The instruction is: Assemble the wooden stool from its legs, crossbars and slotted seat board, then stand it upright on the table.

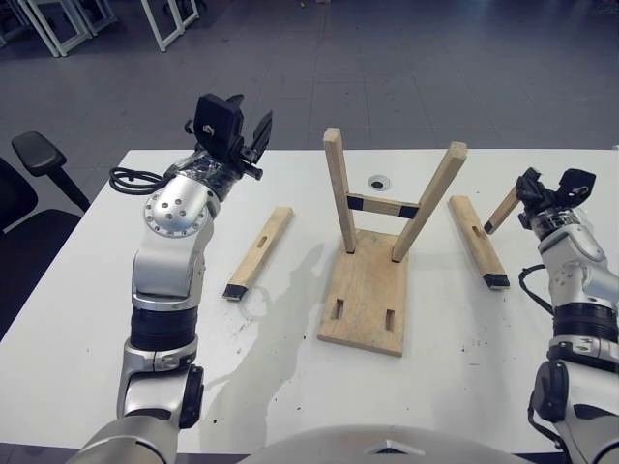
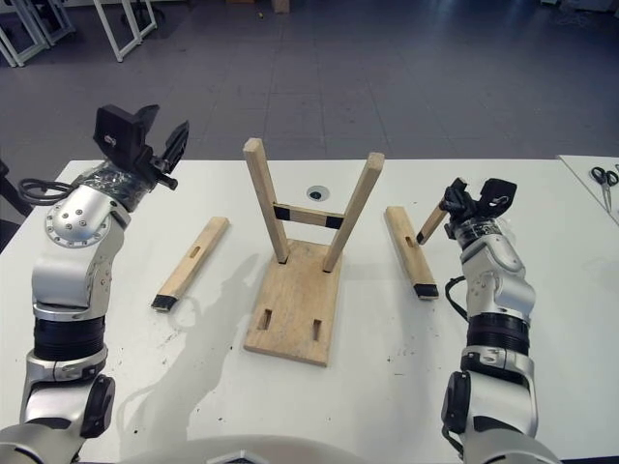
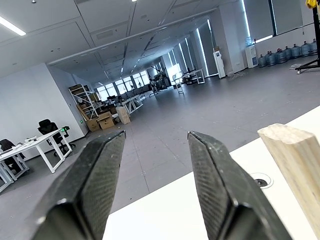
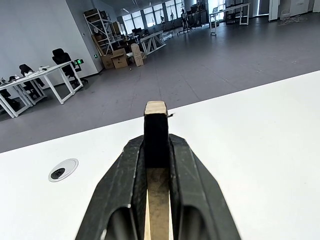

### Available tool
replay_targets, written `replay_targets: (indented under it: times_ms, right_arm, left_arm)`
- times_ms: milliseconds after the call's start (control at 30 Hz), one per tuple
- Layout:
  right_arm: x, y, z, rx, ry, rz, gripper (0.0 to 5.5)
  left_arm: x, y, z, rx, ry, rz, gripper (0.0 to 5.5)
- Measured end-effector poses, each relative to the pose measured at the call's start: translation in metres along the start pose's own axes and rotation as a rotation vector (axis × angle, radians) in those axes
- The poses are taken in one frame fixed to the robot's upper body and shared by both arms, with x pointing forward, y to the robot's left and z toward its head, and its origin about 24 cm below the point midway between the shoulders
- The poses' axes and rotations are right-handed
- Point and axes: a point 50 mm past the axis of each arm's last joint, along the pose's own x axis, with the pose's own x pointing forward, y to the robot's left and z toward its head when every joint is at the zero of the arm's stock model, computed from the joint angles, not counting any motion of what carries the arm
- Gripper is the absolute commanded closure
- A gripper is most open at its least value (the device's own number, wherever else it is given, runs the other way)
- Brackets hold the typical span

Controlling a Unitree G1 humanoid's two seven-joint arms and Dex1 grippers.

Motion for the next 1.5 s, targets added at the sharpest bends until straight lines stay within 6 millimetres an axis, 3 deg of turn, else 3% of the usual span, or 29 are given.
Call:
replay_targets:
  times_ms: [367,733,1133,1467,1500]
  right_arm:
    - [0.005,0.010,-0.010,-0.013,-0.002,0.042,5.09]
    - [0.003,-0.001,-0.014,-0.139,0.012,0.000,5.09]
    - [-0.050,0.003,-0.038,-0.213,-0.056,-0.037,5.09]
    - [-0.066,0.011,-0.039,-0.250,-0.142,-0.067,5.09]
    - [-0.066,0.011,-0.038,-0.231,-0.137,-0.067,4.72]
  left_arm:
    - [-0.002,-0.003,-0.005,-0.004,0.011,-0.015,3.20]
    - [-0.004,-0.004,-0.008,-0.007,0.020,-0.014,3.20]
    - [-0.010,-0.003,-0.016,-0.026,0.041,0.017,3.20]
    - [-0.011,-0.003,-0.016,-0.033,0.029,0.037,3.20]
    - [-0.011,-0.003,-0.016,-0.032,0.028,0.037,3.20]
